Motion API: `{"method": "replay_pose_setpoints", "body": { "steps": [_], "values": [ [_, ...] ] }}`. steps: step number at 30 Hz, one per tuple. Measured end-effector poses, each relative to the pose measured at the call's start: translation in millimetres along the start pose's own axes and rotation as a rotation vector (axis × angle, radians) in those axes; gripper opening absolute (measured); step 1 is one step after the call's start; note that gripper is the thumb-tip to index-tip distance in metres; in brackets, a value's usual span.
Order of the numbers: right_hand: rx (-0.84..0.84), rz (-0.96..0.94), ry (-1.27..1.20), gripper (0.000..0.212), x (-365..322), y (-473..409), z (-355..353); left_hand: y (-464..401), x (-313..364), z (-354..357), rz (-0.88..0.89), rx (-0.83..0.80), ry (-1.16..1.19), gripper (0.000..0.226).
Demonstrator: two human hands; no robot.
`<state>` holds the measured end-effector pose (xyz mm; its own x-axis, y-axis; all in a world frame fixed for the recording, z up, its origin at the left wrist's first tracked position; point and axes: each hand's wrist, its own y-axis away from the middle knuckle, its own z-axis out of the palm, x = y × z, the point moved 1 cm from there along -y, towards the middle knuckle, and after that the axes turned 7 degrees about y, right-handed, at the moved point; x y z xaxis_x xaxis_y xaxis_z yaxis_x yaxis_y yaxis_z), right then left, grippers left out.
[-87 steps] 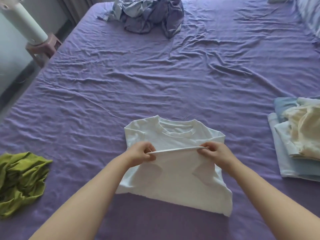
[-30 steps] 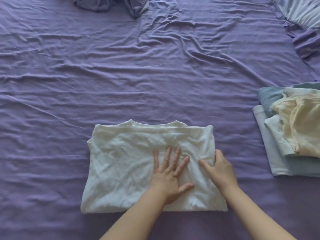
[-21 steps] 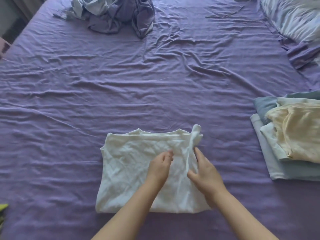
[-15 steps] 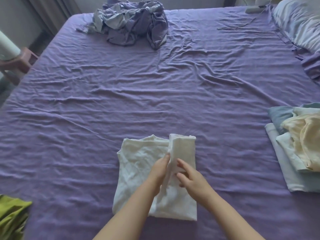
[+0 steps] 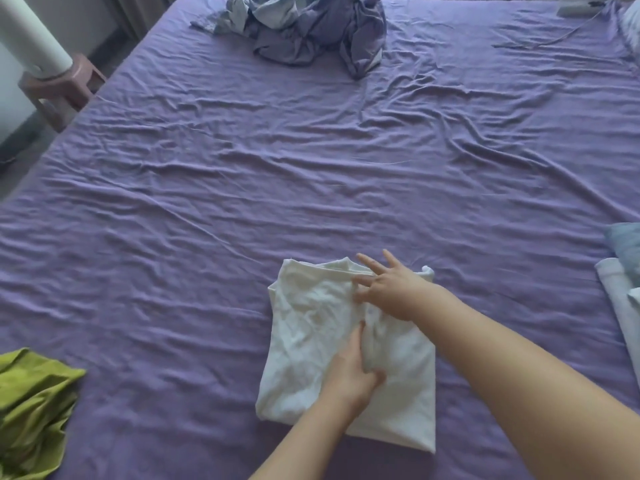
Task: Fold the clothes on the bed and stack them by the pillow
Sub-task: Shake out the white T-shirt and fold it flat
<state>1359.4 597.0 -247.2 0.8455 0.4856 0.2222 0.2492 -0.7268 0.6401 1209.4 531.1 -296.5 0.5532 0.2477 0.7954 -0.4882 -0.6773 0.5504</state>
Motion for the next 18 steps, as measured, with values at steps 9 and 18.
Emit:
{"method": "replay_pose_setpoints", "body": {
  "steps": [9, 18],
  "values": [
    [0.101, 0.125, -0.045, 0.029, 7.7, -5.3, -32.9, 28.1, -9.9, -65.8, -0.027, 0.128, 0.168, 0.081],
    [0.422, 0.239, -0.374, 0.040, -48.1, -53.5, -59.0, 42.2, -33.8, -115.1, -0.060, 0.265, -0.268, 0.069]
  ]
}}
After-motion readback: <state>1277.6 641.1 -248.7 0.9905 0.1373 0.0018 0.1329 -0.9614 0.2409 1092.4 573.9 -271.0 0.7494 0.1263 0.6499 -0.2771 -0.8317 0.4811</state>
